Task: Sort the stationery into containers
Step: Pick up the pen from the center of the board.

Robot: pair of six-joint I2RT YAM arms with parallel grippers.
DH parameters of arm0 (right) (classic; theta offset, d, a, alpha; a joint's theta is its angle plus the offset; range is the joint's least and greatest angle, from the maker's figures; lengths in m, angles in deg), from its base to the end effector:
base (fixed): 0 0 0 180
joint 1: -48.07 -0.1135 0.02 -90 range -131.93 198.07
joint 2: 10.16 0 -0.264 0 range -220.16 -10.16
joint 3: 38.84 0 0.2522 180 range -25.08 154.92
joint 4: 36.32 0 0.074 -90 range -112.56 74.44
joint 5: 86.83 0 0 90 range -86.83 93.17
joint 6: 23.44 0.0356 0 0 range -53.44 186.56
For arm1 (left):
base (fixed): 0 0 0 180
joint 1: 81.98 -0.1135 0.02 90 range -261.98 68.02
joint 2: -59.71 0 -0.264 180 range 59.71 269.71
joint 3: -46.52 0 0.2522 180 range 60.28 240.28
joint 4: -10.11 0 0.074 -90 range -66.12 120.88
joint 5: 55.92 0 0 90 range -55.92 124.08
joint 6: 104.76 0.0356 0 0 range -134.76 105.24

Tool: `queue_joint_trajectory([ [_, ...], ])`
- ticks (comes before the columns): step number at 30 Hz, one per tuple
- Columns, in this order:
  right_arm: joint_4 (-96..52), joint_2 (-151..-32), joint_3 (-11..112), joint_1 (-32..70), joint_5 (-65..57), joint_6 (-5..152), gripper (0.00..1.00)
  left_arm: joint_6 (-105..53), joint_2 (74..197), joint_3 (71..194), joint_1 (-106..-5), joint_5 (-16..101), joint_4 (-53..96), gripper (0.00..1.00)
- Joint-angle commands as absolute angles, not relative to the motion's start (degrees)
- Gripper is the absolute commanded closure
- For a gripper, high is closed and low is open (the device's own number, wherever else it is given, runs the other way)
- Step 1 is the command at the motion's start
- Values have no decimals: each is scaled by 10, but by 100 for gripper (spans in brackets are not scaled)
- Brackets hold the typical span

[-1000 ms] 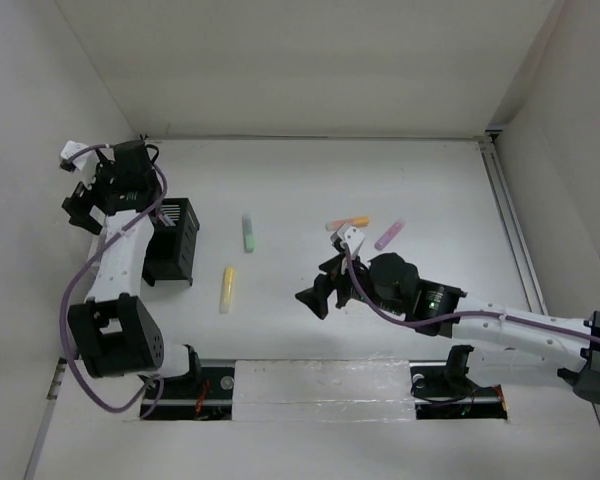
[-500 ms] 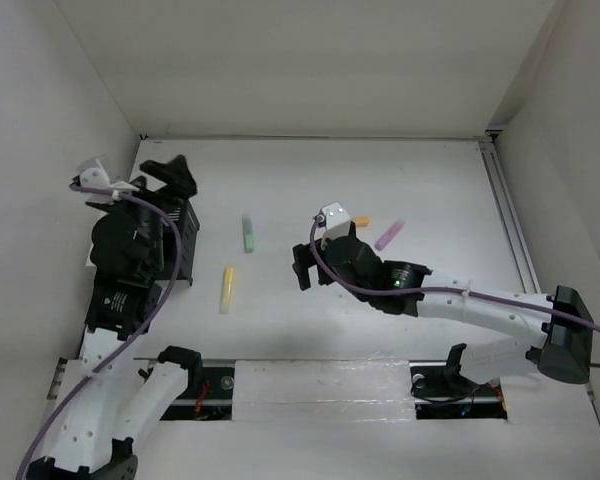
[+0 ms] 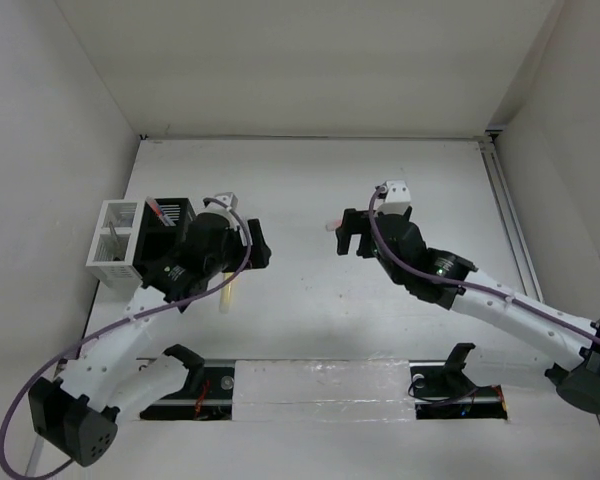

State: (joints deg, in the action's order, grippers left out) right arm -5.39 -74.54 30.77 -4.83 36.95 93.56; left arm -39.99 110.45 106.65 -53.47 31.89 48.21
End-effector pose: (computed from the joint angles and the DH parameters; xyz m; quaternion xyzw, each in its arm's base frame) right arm 0.1668 0.1877 0.3296 -0.0309 0.8242 0.1384 0.5483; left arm 0.1745 -0.0932 0.3064 0.0149 0.8601 -0.2157 0.4620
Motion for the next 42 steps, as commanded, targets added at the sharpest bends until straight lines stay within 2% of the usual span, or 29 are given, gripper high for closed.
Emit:
queue_joint_trajectory([
  [1, -85, -739, 298, -32, 345, 930, 0, -434, 1176, 1091, -521, 287, 491, 0],
  [3, -90, -739, 293, -26, 339, 930, 0, -463, 1206, 1080, -521, 293, 491, 0],
  [10, -142, -706, 244, -6, 288, 914, 0, -652, 1265, 1020, -521, 158, 511, 0],
  [16, -177, -704, 223, 10, 220, 899, 0, -670, 1241, 997, -529, 118, 493, 0],
  [33, -201, -674, 201, 20, 165, 887, 0, -693, 1366, 947, -546, 132, 438, 0],
  [37, -201, -662, 196, 25, 165, 887, 0, -693, 1366, 927, -546, 146, 415, 14],
  [39, -201, -661, 196, 25, 165, 887, 0, -693, 1358, 922, -540, 146, 415, 41],
  [40, -201, -656, 196, 25, 165, 887, 0, -693, 1351, 917, -540, 159, 410, 48],
  [42, -201, -656, 190, 25, 165, 893, 0, -686, 1346, 910, -540, 170, 402, 52],
])
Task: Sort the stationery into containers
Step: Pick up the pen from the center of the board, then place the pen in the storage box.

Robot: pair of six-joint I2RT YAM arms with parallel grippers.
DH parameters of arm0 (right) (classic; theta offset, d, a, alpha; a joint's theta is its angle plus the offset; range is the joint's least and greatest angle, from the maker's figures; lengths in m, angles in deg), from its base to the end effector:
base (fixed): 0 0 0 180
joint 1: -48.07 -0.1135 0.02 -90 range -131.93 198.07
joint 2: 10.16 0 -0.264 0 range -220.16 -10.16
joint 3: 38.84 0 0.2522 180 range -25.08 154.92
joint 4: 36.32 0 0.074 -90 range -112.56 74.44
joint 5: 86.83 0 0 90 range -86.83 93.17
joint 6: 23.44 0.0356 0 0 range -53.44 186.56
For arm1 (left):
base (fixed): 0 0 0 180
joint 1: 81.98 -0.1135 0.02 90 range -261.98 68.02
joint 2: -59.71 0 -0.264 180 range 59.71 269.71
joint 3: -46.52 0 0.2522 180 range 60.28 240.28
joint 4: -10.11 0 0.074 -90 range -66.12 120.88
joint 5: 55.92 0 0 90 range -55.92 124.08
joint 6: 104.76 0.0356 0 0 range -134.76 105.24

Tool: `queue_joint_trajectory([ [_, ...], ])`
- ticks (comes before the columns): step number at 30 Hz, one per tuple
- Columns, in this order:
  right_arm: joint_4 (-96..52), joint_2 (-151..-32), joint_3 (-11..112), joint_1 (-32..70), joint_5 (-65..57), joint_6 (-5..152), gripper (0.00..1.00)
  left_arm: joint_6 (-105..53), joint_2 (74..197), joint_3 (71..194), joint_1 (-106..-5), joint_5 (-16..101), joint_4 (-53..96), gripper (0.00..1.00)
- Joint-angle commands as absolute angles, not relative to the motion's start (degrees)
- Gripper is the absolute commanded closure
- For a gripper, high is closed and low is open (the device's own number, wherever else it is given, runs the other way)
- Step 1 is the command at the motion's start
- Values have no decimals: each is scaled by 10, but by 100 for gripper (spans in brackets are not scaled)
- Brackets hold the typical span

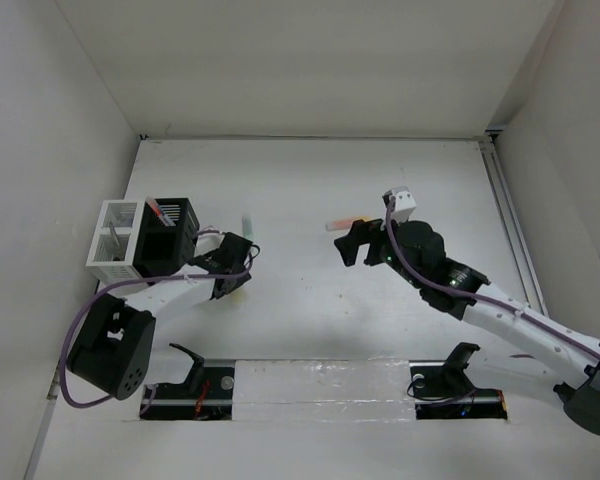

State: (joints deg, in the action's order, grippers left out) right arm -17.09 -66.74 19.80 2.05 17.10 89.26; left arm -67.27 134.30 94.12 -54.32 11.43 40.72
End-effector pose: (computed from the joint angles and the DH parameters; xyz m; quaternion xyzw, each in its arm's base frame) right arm 0.1661 0.1598 0.3109 -0.0909 0.7969 0.2520 0.5415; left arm 0.2117 -0.0955 0.1633 -0.2561 0.9078 -0.0319 0.3307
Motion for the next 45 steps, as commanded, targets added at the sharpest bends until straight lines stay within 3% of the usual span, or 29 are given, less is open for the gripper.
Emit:
queue_joint_trajectory([
  [1, -201, -651, 190, 25, 165, 893, 0, -685, 1346, 910, -540, 170, 397, 57],
  [3, -201, -651, 190, 25, 165, 898, 0, -680, 1346, 904, -533, 176, 397, 61],
  [4, -201, -646, 190, 25, 165, 899, 0, -680, 1346, 904, -533, 184, 391, 70],
  [6, -201, -646, 190, 25, 165, 899, 0, -674, 1352, 910, -525, 184, 391, 79],
  [8, -201, -640, 190, 25, 165, 899, 0, -669, 1358, 915, -519, 184, 391, 79],
  [13, -201, -633, 190, 25, 165, 904, 0, -656, 1364, 915, -519, 201, 384, 100],
  [17, -201, -628, 190, 25, 165, 904, 0, -648, 1352, 922, -519, 202, 399, 100],
  [26, -206, -623, 190, 31, 165, 899, 0, -626, 1187, 1035, -503, 163, 507, 100],
  [35, -217, -623, 185, 31, 142, 887, 0, -620, 1195, 1179, -503, 7, 611, 100],
  [45, -292, -652, 161, 58, 88, 862, 0, -580, 1282, 1334, -661, -107, 636, 100],
])
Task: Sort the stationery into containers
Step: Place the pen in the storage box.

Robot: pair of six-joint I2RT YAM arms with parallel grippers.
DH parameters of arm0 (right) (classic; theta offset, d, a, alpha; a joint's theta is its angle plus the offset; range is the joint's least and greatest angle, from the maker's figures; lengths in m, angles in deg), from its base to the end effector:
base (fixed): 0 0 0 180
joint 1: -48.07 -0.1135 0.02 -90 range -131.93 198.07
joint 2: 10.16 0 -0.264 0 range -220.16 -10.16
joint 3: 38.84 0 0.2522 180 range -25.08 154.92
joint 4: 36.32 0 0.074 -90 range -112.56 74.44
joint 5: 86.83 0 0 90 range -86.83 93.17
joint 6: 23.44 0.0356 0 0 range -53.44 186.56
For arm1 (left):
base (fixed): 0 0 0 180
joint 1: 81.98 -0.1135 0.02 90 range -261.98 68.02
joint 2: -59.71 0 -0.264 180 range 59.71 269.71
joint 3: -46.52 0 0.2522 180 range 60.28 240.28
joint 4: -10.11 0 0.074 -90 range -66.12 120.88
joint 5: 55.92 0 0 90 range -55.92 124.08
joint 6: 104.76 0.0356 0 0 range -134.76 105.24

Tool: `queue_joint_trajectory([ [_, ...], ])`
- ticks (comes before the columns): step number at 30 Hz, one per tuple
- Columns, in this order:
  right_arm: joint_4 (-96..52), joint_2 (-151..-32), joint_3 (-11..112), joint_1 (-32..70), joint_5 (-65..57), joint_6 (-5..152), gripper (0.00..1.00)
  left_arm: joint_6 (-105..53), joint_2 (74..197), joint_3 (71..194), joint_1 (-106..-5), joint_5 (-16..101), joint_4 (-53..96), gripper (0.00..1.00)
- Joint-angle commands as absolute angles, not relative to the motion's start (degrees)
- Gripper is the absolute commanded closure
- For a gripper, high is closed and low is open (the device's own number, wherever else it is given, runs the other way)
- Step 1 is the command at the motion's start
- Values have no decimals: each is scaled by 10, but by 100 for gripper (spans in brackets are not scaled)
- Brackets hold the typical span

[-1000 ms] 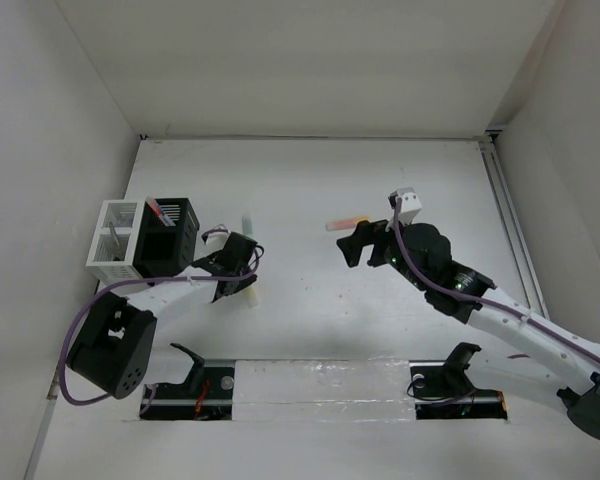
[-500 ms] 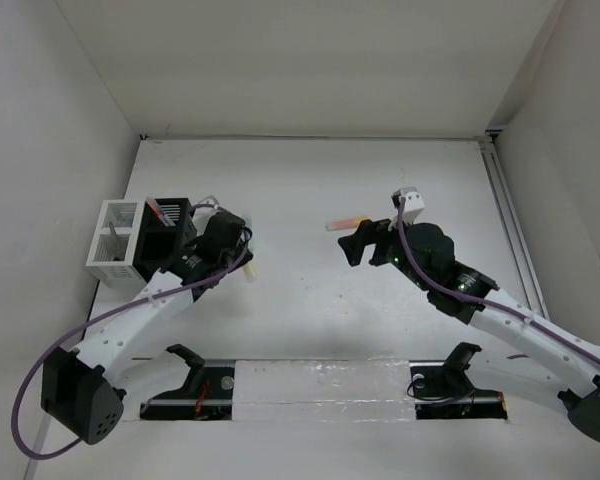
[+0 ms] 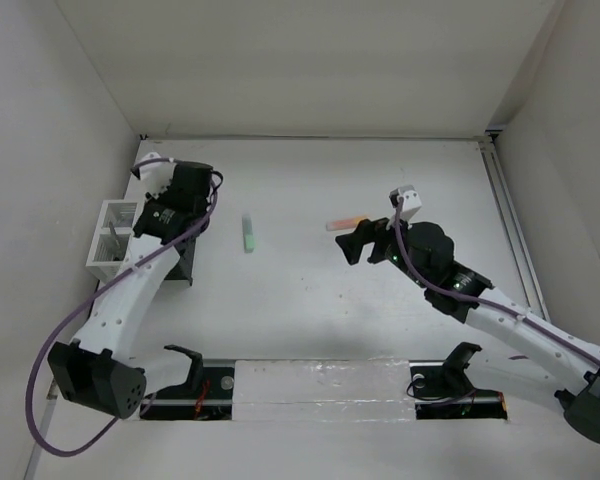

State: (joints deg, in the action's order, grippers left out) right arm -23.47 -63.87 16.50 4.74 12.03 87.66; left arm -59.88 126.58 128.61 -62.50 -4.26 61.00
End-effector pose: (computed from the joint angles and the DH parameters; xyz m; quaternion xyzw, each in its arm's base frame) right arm 0.1659 0.1490 0.3122 -0.1004 0.7655 0.2868 0.5671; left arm 0.2359 -0.0600 0.3631 -0.3326 0.7861 0.0165 0.5206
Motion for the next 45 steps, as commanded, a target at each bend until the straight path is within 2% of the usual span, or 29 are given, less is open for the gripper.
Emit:
queue_joint_trajectory([
  [1, -298, -664, 161, 58, 83, 862, 0, -573, 1288, 1344, -689, -120, 636, 100],
  [8, -327, -679, 149, 63, 50, 862, 0, -524, 1306, 1387, -784, -179, 636, 100],
  [15, -332, -679, 137, 74, 33, 857, 0, -540, 1299, 1331, -784, -258, 634, 100],
  [23, -338, -662, 125, 84, 21, 847, 0, -527, 1248, 1201, -784, -218, 510, 100],
  [45, -338, -634, 114, 101, 0, 847, 0, -536, 1302, 1158, -759, -220, 472, 100],
])
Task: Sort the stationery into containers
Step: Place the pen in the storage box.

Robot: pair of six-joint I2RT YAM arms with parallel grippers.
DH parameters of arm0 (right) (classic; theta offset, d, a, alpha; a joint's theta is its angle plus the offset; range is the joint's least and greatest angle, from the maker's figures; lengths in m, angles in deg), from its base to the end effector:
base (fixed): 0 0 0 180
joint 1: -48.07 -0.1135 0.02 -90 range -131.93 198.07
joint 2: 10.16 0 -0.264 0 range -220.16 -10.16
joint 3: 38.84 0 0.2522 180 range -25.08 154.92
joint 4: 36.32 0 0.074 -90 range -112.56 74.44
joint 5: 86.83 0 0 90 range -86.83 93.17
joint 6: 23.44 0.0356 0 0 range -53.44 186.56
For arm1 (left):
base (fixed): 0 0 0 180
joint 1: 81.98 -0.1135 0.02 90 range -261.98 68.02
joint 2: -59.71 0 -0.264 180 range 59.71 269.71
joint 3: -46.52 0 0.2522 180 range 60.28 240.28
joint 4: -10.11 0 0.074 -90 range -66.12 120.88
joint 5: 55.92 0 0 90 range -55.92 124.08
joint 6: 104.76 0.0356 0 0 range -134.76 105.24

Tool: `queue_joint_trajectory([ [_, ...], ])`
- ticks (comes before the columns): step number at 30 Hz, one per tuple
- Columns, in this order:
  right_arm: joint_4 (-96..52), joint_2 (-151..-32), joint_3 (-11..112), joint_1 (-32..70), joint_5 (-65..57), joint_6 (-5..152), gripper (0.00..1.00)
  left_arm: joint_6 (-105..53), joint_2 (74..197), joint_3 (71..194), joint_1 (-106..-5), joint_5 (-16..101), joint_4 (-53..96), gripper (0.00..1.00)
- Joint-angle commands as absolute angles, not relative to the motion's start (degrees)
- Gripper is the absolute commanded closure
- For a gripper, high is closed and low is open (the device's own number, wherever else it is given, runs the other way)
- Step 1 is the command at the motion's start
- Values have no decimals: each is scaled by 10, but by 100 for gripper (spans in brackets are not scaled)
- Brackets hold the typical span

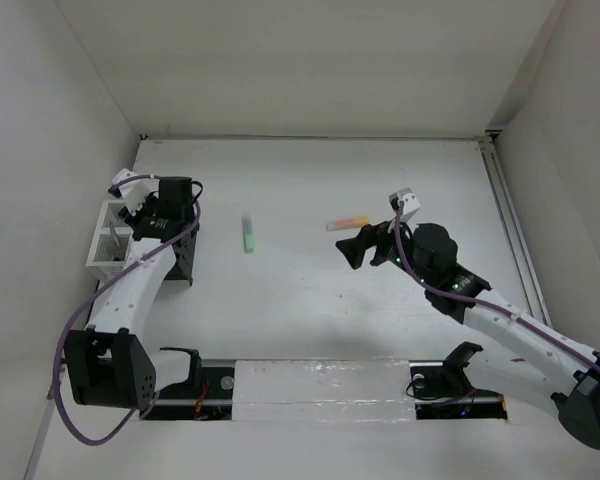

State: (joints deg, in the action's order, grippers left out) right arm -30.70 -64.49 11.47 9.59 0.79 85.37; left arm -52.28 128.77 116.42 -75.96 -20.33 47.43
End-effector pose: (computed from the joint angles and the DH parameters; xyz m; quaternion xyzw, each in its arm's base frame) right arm 0.1757 0.1416 0.2919 -0.1437 0.7503 0.3232 0.5585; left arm 0.2556 0.0022 0.3074 -0.4137 0.7084 0.2306 0.5233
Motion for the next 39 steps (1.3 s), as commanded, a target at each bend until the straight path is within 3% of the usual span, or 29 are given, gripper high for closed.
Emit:
queue_joint_trajectory([
  [1, -338, -634, 114, 101, -5, 847, 0, -543, 1302, 1163, -759, -225, 478, 100],
  [19, -338, -624, 103, 112, -22, 847, 0, -603, 1365, 1175, -759, -248, 539, 100],
  [22, -338, -618, 103, 112, -22, 847, 0, -603, 1365, 1175, -759, -240, 539, 84],
  [23, -338, -618, 103, 112, -22, 841, 0, -598, 1359, 1175, -759, -235, 539, 68],
  [27, -338, -613, 103, 112, -22, 841, 0, -585, 1338, 1175, -759, -223, 525, 38],
  [28, -338, -613, 103, 112, -27, 841, 0, -572, 1331, 1175, -759, -213, 515, 24],
  [34, -338, -613, 103, 112, -27, 841, 0, -525, 1251, 1164, -759, -176, 461, 1],
  [39, -338, -613, 98, 117, -27, 841, 0, -452, 1213, 1175, -759, -101, 455, 1],
])
